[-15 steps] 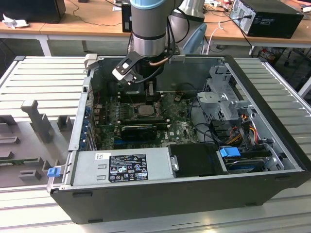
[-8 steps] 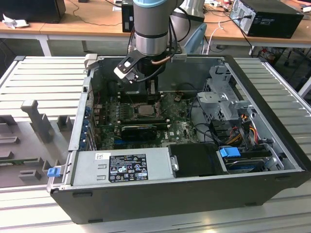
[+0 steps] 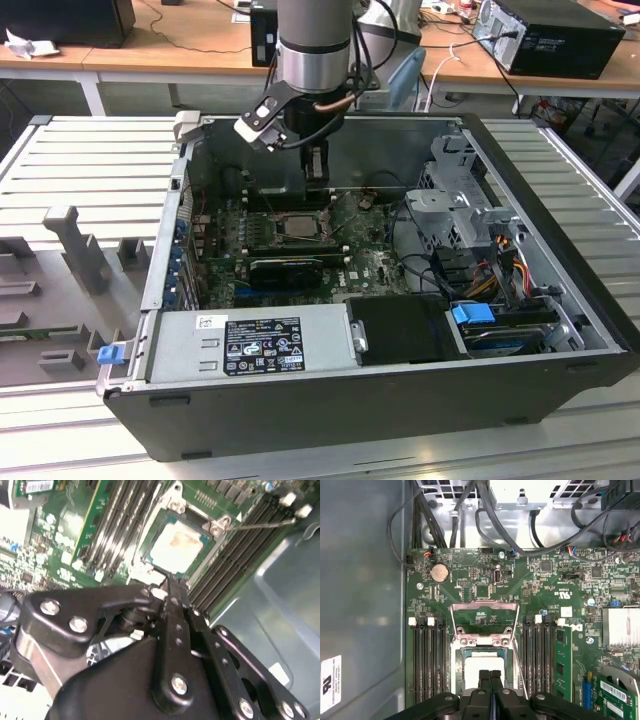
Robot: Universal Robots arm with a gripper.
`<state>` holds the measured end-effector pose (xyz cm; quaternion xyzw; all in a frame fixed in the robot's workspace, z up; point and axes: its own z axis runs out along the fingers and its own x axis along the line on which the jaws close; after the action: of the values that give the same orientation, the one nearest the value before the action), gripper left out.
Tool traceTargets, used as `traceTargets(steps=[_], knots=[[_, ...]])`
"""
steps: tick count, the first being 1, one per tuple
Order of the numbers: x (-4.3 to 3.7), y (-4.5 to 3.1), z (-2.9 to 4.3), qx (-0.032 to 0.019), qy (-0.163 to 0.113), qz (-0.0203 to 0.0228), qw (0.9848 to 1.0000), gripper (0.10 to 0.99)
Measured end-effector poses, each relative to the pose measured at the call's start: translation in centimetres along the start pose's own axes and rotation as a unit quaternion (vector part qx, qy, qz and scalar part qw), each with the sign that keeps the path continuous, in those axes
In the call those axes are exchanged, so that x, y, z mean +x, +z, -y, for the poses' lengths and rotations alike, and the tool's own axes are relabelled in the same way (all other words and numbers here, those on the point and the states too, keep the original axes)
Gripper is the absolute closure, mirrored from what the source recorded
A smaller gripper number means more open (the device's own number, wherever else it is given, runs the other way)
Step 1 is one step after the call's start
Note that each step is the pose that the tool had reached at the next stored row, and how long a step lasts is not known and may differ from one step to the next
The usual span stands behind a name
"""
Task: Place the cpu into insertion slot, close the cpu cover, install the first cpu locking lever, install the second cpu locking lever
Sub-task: 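Close the cpu cover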
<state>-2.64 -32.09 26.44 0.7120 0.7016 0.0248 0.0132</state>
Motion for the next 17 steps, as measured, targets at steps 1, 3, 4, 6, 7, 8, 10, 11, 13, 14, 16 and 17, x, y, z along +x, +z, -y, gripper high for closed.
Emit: traceTargets(steps=[1, 3, 4, 6, 7, 8, 10, 11, 13, 14, 16, 17], knots=[[0.00, 0.01, -0.24, 0.0000, 0.000, 0.0001, 1.0000, 0.980], [0.04, -0.07, -0.56, 0.0001, 0.000, 0.0003, 1.0000, 0.980], [0.11, -0.59, -0.60, 0.0000, 0.000, 0.0003, 1.0000, 0.980], [0.15, -1.04, -0.80, 0.0000, 0.000, 0.0002, 1.0000, 0.980], [0.16, -1.04, -1.30, 0.0002, 0.000, 0.0002, 1.0000, 0.980], [0.16, -1.02, -1.68, 0.0004, 0.000, 0.0002, 1.0000, 0.980], [0.18, -0.97, -2.85, 0.0014, 0.000, 0.0003, 1.0000, 0.980], [0.19, -0.94, -3.28, 0.0017, 0.000, 0.0003, 1.0000, 0.980], [0.19, -0.93, -3.49, 0.0018, 0.000, 0.0003, 1.0000, 0.980], [0.19, -0.92, -3.69, 0.0019, 0.000, 0.0003, 1.0000, 0.980], [0.20, -0.88, -4.28, 0.0020, 0.000, 0.0003, 1.0000, 0.980], [0.21, -0.85, -4.68, 0.0021, 0.000, 0.0003, 1.0000, 0.980]])
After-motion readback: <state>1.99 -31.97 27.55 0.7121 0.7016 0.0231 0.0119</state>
